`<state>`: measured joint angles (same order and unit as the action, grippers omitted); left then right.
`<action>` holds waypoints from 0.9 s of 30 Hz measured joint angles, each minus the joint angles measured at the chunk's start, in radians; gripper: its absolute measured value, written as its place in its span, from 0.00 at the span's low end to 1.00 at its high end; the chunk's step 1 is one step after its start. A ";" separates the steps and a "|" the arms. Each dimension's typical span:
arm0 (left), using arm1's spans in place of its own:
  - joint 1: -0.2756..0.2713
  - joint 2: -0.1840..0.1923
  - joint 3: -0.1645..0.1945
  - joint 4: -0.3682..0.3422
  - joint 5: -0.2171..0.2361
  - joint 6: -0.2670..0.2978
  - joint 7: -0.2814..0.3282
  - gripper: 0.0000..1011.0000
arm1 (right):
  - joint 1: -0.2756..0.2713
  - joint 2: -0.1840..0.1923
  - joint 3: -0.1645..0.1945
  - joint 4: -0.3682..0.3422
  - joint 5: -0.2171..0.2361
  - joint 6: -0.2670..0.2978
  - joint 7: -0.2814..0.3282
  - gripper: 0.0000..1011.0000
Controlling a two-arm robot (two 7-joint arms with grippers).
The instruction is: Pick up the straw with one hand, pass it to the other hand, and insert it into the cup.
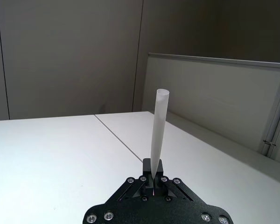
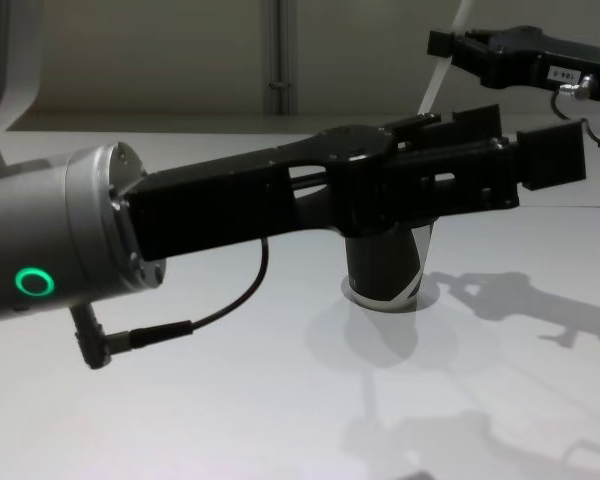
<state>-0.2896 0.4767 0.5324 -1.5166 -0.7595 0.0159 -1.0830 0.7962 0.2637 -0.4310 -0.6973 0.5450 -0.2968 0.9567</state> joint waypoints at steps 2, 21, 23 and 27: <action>0.000 0.000 0.000 0.000 0.000 0.000 0.000 0.99 | 0.000 0.000 0.000 0.002 0.000 0.002 0.001 0.01; 0.000 0.000 0.000 0.000 0.000 0.000 0.000 0.99 | 0.023 -0.019 0.002 0.067 -0.015 -0.004 0.024 0.01; 0.000 0.000 0.000 0.000 0.000 0.000 0.000 0.99 | 0.028 -0.024 0.002 0.079 -0.016 -0.006 0.030 0.01; 0.000 0.000 0.000 0.000 0.000 0.000 0.000 0.99 | 0.033 -0.032 0.001 0.094 -0.021 -0.008 0.037 0.01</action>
<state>-0.2896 0.4767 0.5324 -1.5166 -0.7595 0.0159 -1.0830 0.8292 0.2317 -0.4297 -0.6032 0.5245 -0.3043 0.9934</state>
